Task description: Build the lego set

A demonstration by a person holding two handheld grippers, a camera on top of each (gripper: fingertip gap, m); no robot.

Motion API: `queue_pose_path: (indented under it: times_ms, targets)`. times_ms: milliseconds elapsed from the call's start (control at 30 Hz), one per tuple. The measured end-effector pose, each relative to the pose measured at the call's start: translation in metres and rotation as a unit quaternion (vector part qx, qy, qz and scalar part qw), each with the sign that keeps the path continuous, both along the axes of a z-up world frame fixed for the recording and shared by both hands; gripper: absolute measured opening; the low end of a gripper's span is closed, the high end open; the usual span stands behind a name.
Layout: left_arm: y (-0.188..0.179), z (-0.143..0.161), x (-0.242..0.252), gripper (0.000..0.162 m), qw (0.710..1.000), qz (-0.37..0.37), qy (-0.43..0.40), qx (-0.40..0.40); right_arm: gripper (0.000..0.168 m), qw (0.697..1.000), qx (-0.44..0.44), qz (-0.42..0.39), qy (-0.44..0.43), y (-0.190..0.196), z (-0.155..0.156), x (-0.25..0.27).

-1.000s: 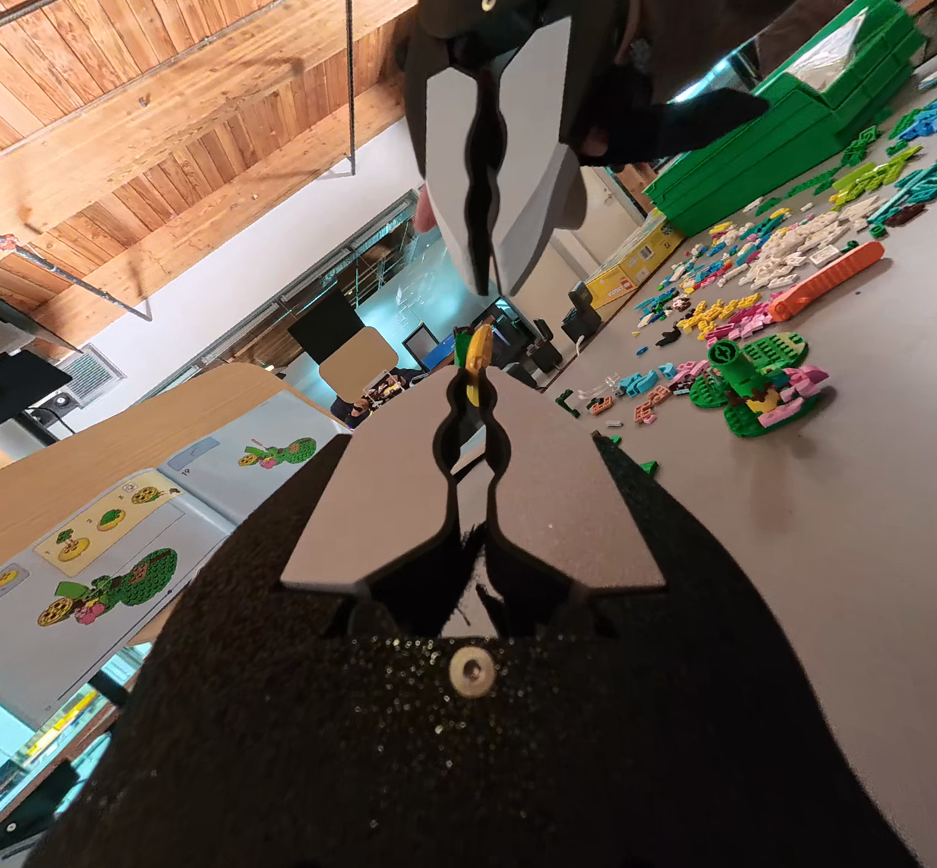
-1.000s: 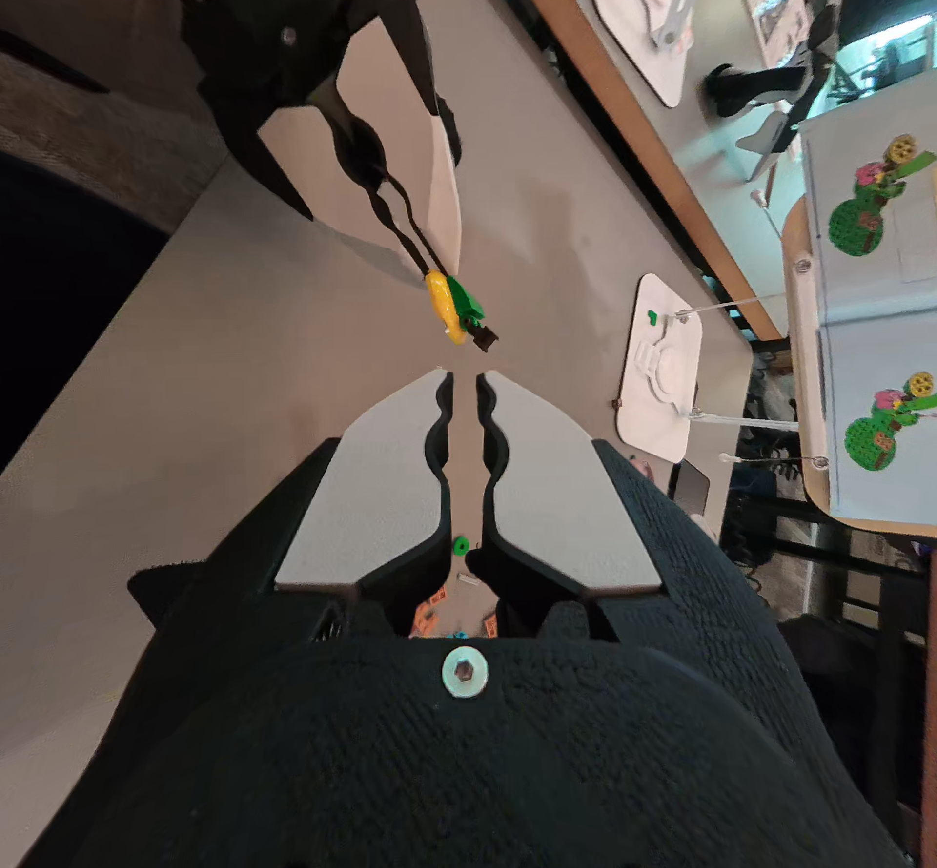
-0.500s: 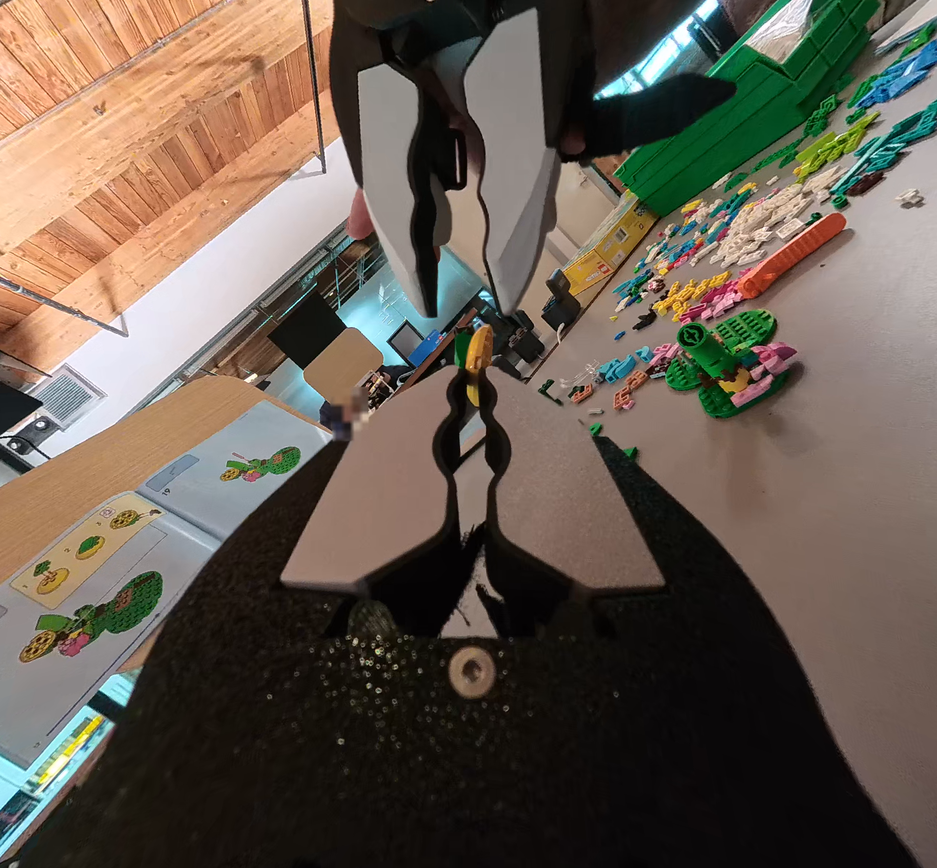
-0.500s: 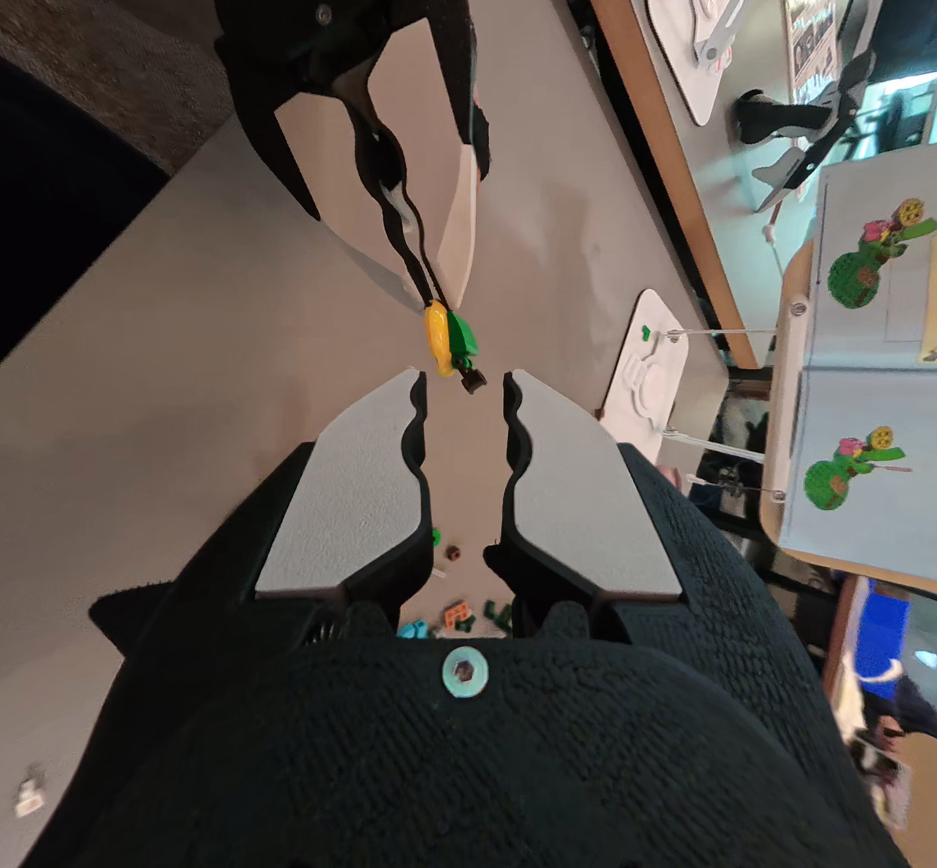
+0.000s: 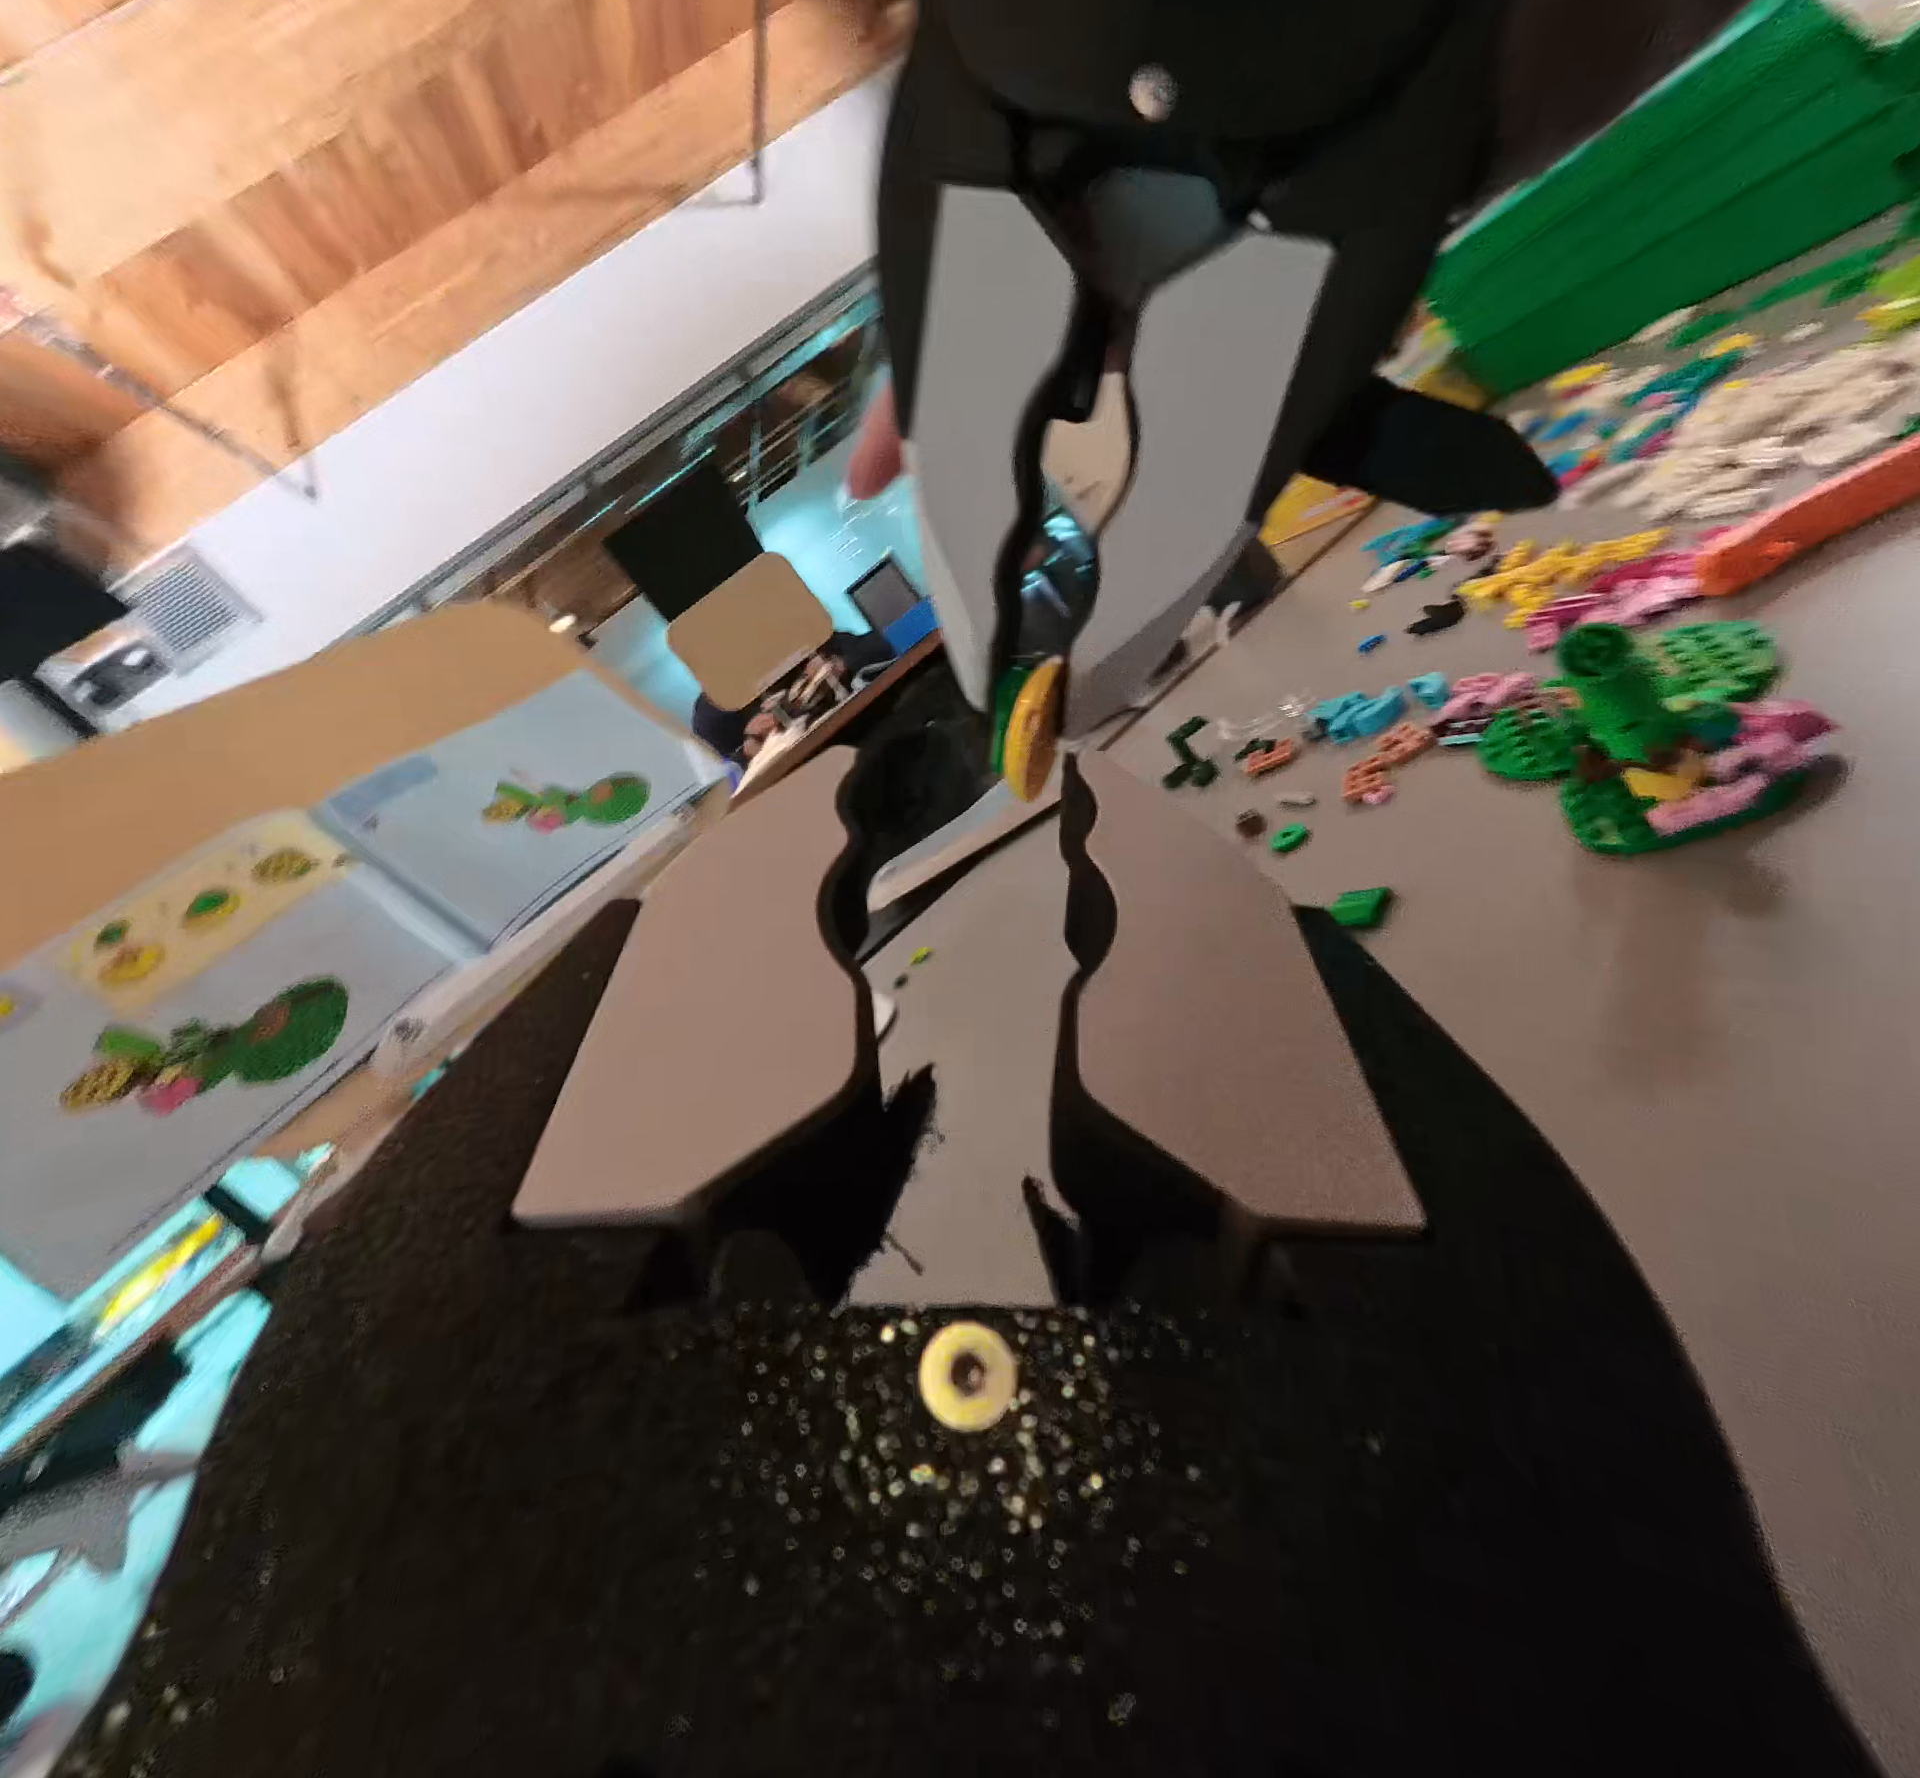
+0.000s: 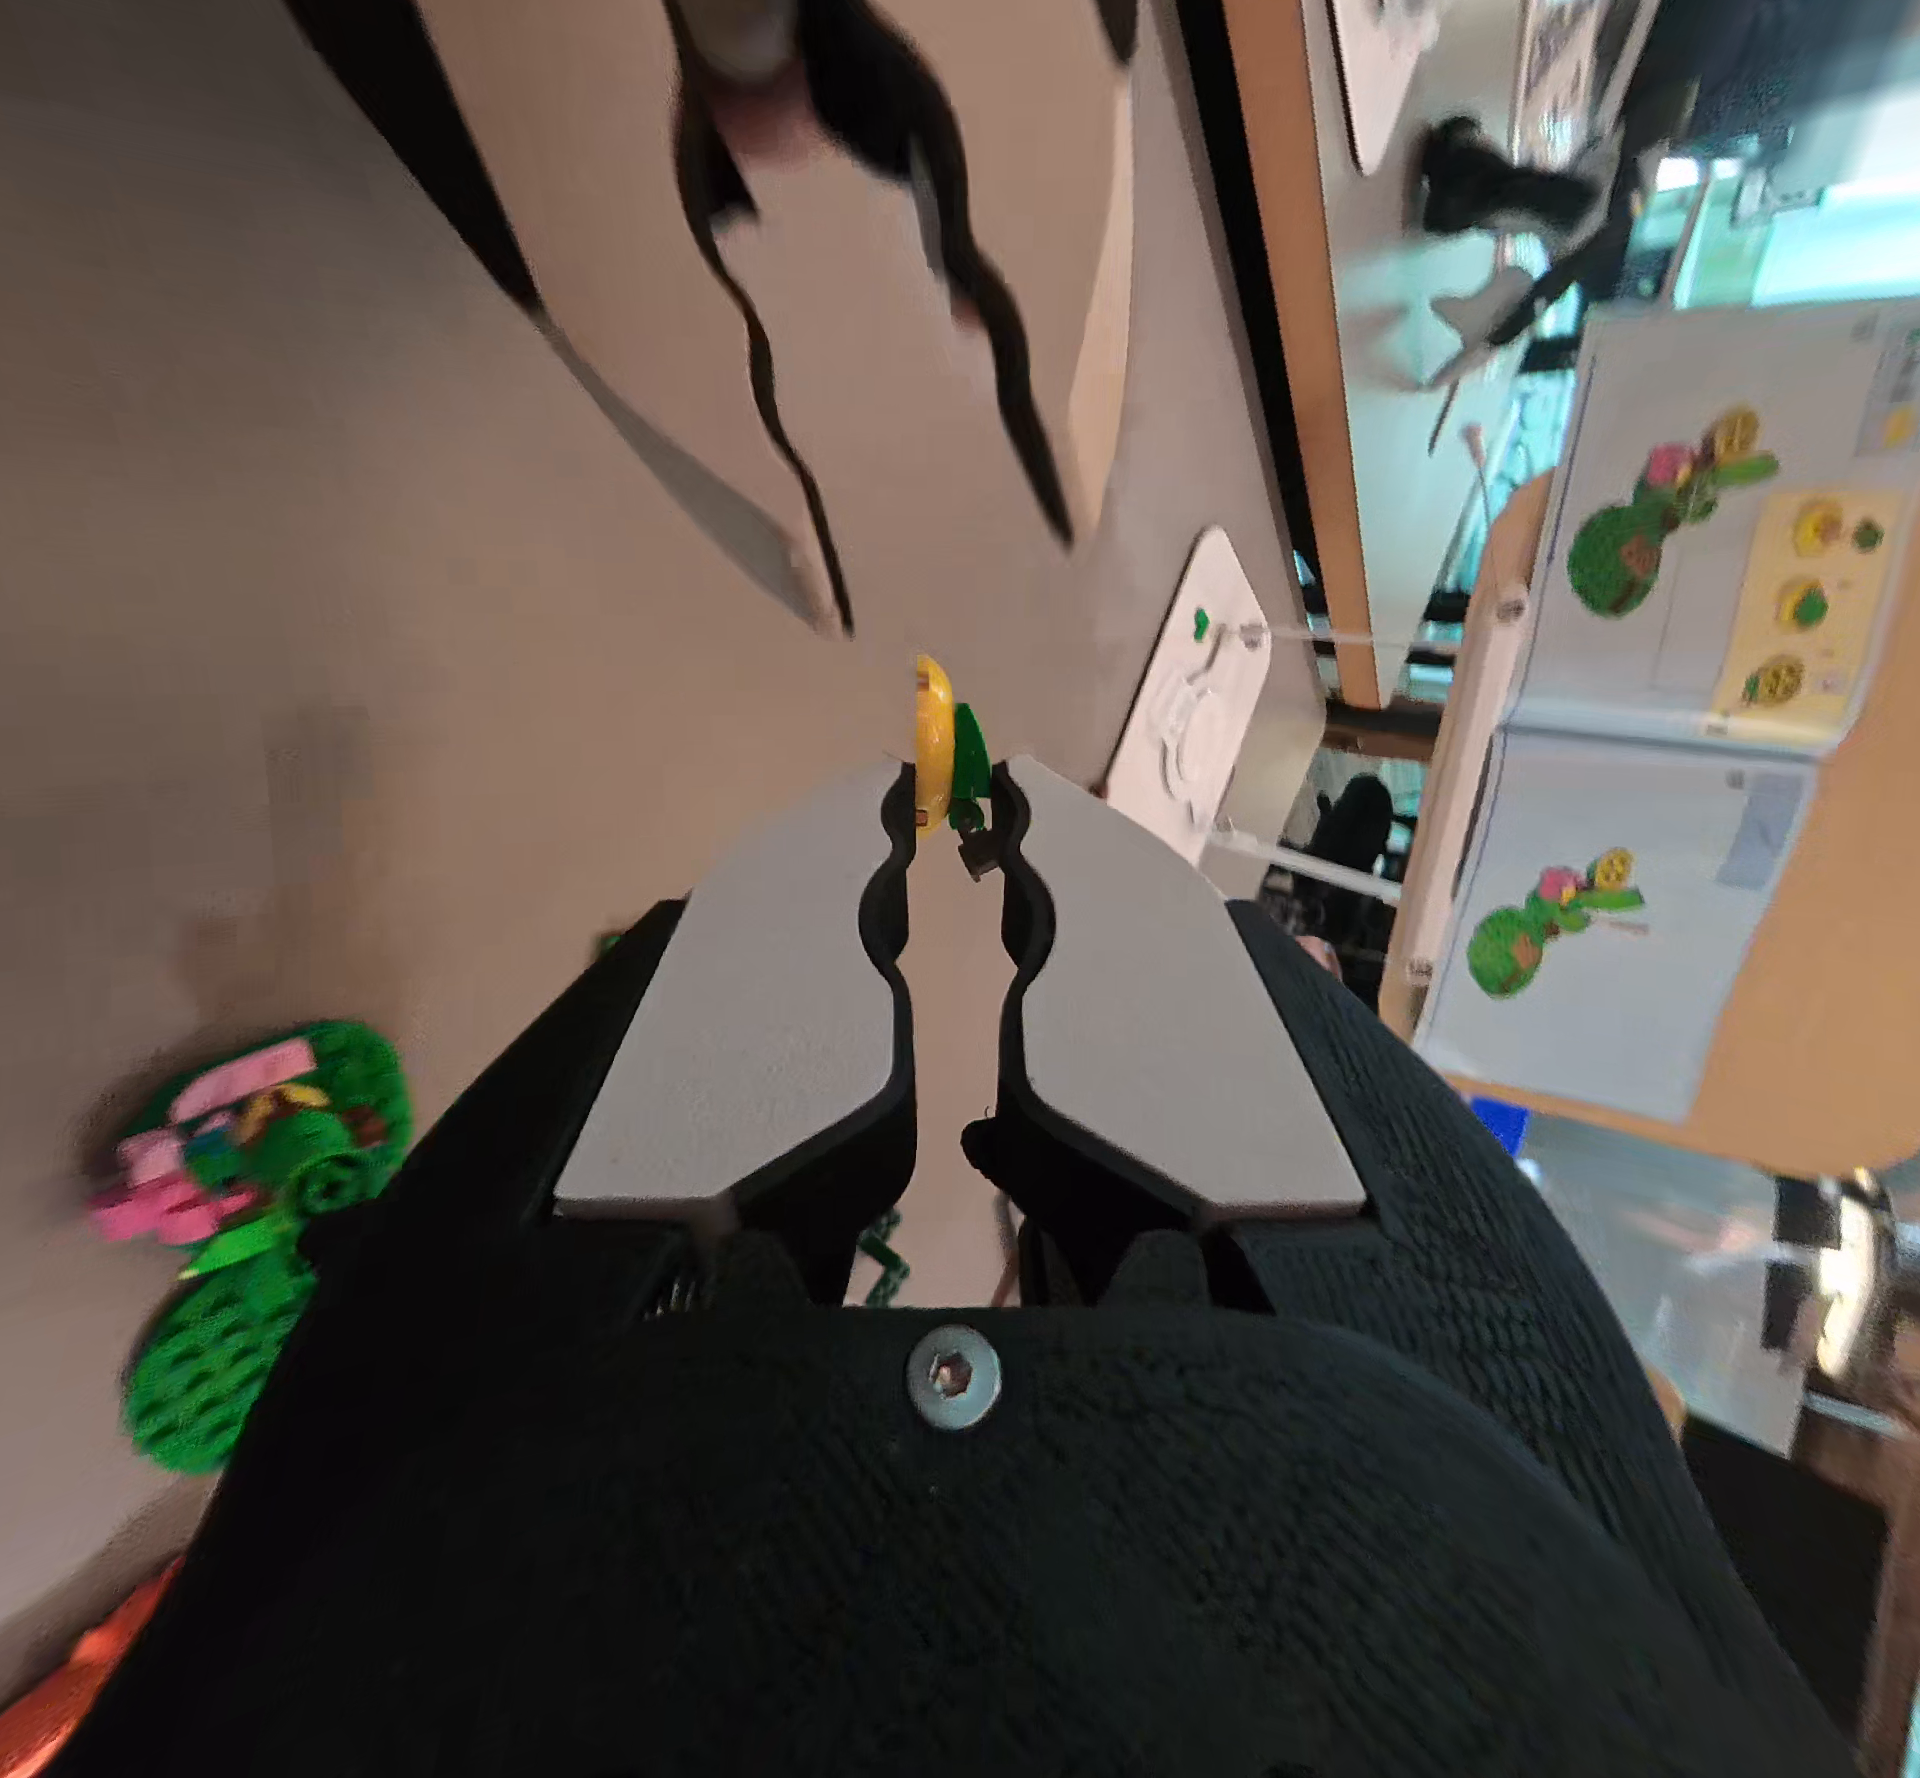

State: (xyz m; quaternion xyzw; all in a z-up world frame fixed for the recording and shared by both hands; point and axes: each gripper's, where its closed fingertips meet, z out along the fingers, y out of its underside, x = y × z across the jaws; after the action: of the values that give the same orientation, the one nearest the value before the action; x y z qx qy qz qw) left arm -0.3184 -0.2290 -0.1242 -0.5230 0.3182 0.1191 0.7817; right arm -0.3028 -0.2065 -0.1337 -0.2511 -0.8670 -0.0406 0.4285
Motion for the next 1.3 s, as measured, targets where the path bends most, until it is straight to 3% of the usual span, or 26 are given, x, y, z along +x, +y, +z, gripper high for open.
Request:
queue_pose_path:
  times_ms: [167, 367, 533, 633, 800, 967, 1300]
  targets:
    - [0.003, 0.010, -0.048, 0.011, 0.992, 0.119, -0.029, 0.032, 0.012, 0.996, 0.020, -0.082, -0.021, 0.065, -0.043, -0.018]
    - [0.000, 0.014, -0.088, 0.001, 0.967, 0.247, -0.011, 0.054, 0.012, 0.993, 0.084, -0.070, -0.034, 0.083, -0.082, -0.052]
    - [-0.007, 0.023, -0.103, 0.003, 0.961, 0.256, -0.078, 0.070, 0.011, 0.985, 0.166, -0.030, -0.021, 0.091, -0.091, -0.068]
    - [-0.008, 0.023, -0.110, 0.004, 0.958, 0.263, -0.097, 0.067, 0.012, 0.985, 0.167, -0.015, -0.045, 0.090, -0.103, -0.066]
    - [-0.009, 0.023, -0.116, 0.002, 0.956, 0.257, -0.130, 0.062, 0.013, 0.989, 0.125, -0.005, -0.075, 0.081, -0.112, -0.063]
    - [-0.008, 0.022, -0.114, 0.001, 0.957, 0.254, -0.126, 0.061, 0.026, 0.990, 0.078, -0.009, -0.121, 0.074, -0.117, -0.061]
    - [-0.007, 0.021, -0.116, 0.000, 0.956, 0.251, -0.137, 0.060, 0.043, 0.990, 0.021, 0.032, -0.137, 0.070, -0.085, -0.052]
